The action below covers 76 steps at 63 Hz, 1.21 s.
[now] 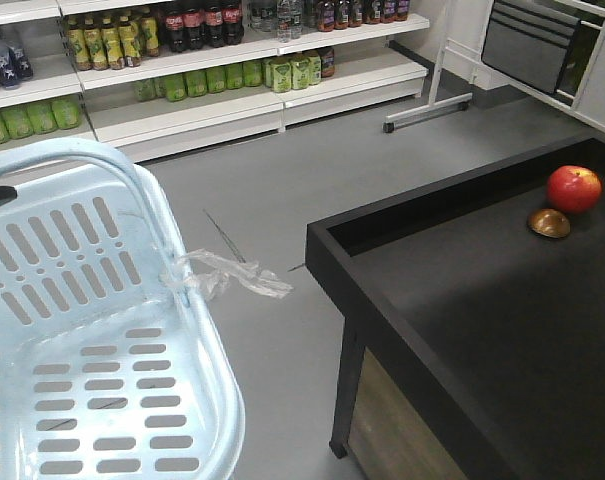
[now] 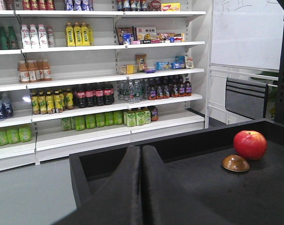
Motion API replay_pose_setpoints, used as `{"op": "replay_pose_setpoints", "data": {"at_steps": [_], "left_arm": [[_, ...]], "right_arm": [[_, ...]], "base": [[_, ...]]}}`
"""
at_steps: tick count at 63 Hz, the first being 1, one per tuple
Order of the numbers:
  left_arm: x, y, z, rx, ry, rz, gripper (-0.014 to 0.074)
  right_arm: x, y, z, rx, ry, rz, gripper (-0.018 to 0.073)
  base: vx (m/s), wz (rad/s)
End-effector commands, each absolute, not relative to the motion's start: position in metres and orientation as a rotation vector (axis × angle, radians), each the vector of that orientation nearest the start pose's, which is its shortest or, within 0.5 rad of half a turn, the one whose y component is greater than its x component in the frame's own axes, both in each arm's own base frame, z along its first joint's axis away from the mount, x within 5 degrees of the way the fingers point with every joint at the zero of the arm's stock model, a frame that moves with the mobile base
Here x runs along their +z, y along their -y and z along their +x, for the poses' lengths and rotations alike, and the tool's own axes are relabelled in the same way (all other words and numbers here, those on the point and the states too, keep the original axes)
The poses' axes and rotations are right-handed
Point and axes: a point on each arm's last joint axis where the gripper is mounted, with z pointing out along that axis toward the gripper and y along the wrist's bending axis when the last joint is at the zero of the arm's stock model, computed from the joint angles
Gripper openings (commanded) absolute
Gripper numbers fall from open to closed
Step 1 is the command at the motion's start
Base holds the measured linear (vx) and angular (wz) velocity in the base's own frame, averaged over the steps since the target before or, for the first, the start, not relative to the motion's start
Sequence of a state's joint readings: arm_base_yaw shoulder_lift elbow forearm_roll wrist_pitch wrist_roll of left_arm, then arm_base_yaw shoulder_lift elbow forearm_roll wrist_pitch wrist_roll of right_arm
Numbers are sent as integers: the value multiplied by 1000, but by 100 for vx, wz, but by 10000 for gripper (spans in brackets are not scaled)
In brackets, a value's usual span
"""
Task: Pick three apples into basket with both arms
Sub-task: 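Drive the base toward the table with the red apple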
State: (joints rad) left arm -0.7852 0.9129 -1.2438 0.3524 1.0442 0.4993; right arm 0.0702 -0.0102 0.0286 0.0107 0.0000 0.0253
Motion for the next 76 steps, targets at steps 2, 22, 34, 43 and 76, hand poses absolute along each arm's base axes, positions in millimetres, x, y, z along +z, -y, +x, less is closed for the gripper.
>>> {"op": "replay_pose_setpoints", "data": {"at_steps": [2,22,34,43,76], "left_arm": [[461,85,123,256,-1605,1228,-6],[461,85,123,257,-1604,1228,-6],[461,85,123,257,-1604,1228,-6],[461,85,123,257,-1604,1228,-6],[461,85,123,257,-1604,1228,-6]], "right_arm": [[206,-4,56,78,-1436,-31,-9],[206,-4,56,78,-1436,-31,-9],[206,-4,56,78,-1436,-31,-9],[206,-4,56,78,-1436,-31,-9],[206,-4,56,78,-1436,-31,-9]], "base": [[-1,2],[0,0],[-1,-5],[-2,-9],[-5,-26]]}}
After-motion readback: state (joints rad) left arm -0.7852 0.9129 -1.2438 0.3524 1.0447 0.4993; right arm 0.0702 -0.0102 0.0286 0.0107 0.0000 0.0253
